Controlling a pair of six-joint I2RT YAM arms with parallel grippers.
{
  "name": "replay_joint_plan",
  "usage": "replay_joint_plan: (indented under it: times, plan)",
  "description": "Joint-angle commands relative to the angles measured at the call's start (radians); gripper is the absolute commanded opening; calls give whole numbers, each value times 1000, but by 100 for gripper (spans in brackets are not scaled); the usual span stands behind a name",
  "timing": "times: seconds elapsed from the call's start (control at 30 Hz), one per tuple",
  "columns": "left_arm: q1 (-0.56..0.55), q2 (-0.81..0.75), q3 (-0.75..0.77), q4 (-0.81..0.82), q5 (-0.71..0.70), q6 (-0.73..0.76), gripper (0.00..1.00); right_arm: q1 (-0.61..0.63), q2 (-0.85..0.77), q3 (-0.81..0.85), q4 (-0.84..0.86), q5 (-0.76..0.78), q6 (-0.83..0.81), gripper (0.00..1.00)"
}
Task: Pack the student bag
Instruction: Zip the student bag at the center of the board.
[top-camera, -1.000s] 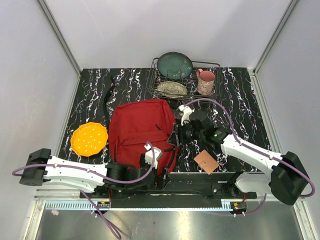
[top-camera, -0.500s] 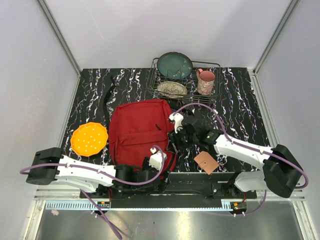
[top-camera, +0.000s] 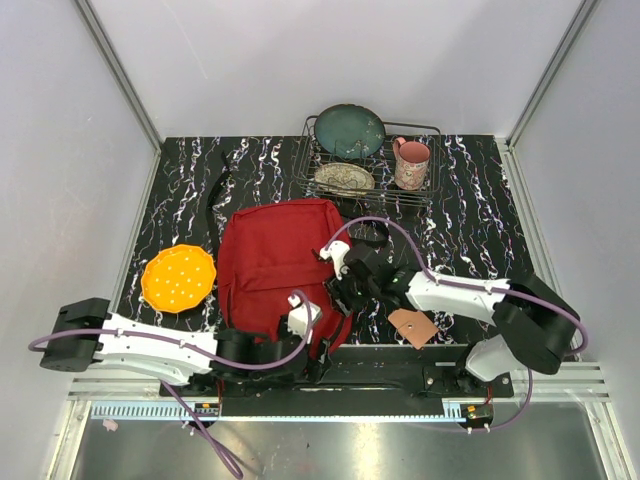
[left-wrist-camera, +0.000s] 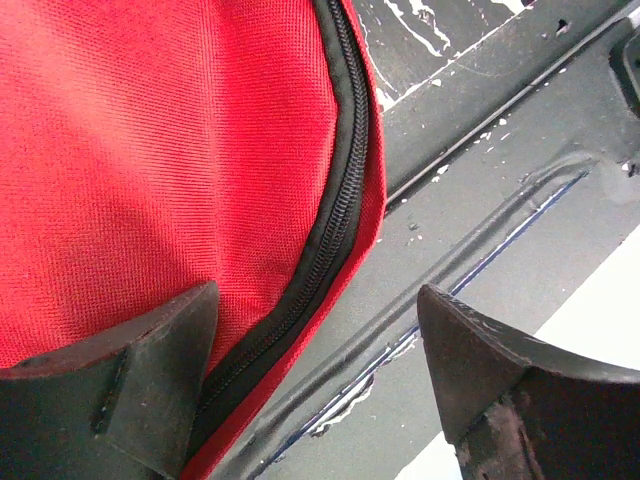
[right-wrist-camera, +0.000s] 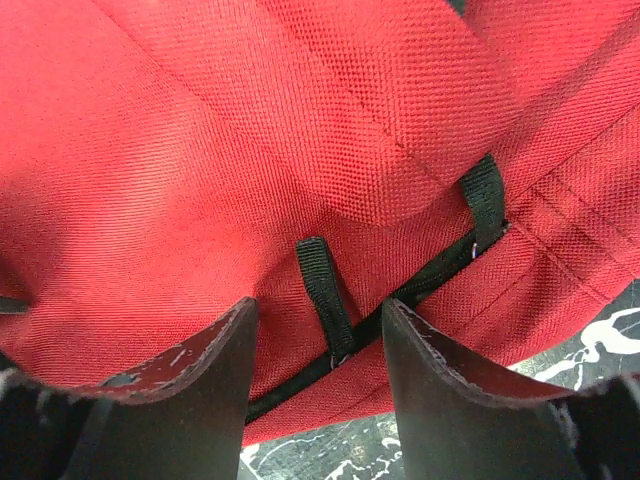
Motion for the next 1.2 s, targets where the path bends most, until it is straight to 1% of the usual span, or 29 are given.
replay_joint_plan:
  times: [0.0, 0.07, 0.13, 0.17, 0.27, 0.3, 0.33, 0.4, 0.47, 0.6, 0.7, 0.73, 0.8, 0.83, 0.93, 0.97, 1.0, 1.03, 1.17]
  plan:
    - [-2, -81, -34, 12, -33, -42, 84, 42, 26, 49, 7, 109, -61, 59]
    - [-2, -110, -47, 6, -41, -45, 83, 48, 35, 45, 19, 158, -57, 58]
    - [-2, -122, -54, 0, -51, -48, 83, 51, 64, 62, 10, 192, -49, 56]
    - [-2, -127, -54, -3, -51, -47, 83, 51, 82, 72, 1, 201, -43, 49]
    - [-2, -110, -50, 5, -51, -41, 82, 54, 101, 83, 33, 209, -20, 38]
    - [-2, -101, -47, 6, -45, -38, 81, 54, 102, 86, 39, 213, -12, 26]
    - [-4, -90, -36, 6, -42, -36, 81, 54, 105, 89, 44, 215, -3, 21]
    - [-2, -55, -27, 6, -30, -36, 79, 54, 107, 97, 39, 227, 9, 5]
    - [-2, -21, -19, 20, -24, -38, 77, 53, 96, 95, 41, 247, 22, 0]
    - [-2, 17, -13, 48, -7, -39, 73, 56, 55, 69, 61, 324, 58, 0]
    - [-2, 33, -4, 48, -1, -35, 63, 53, 3, 48, 71, 382, 94, 0]
    - [-4, 37, -4, 46, 1, -33, 55, 54, -11, 36, 79, 419, 118, 0]
    - [-4, 50, 2, 43, 7, -28, 48, 54, -45, 31, 84, 460, 140, 0]
    - [-4, 56, 6, 35, 10, -28, 37, 53, -54, 28, 79, 491, 146, 0]
    - [-4, 79, 18, 11, 13, -39, 18, 48, -82, 25, 76, 510, 170, 0]
    - [-2, 91, 19, 8, 16, -41, 7, 50, -88, 23, 77, 507, 178, 0]
    - [-2, 97, 21, 6, 19, -42, 3, 46, -91, 22, 74, 496, 189, 0]
    - [-2, 103, 28, -1, 18, -47, 0, 46, -93, 19, 73, 493, 197, 0]
    - [-4, 139, 48, -9, 22, -45, 0, 48, -90, 17, 44, 479, 218, 0]
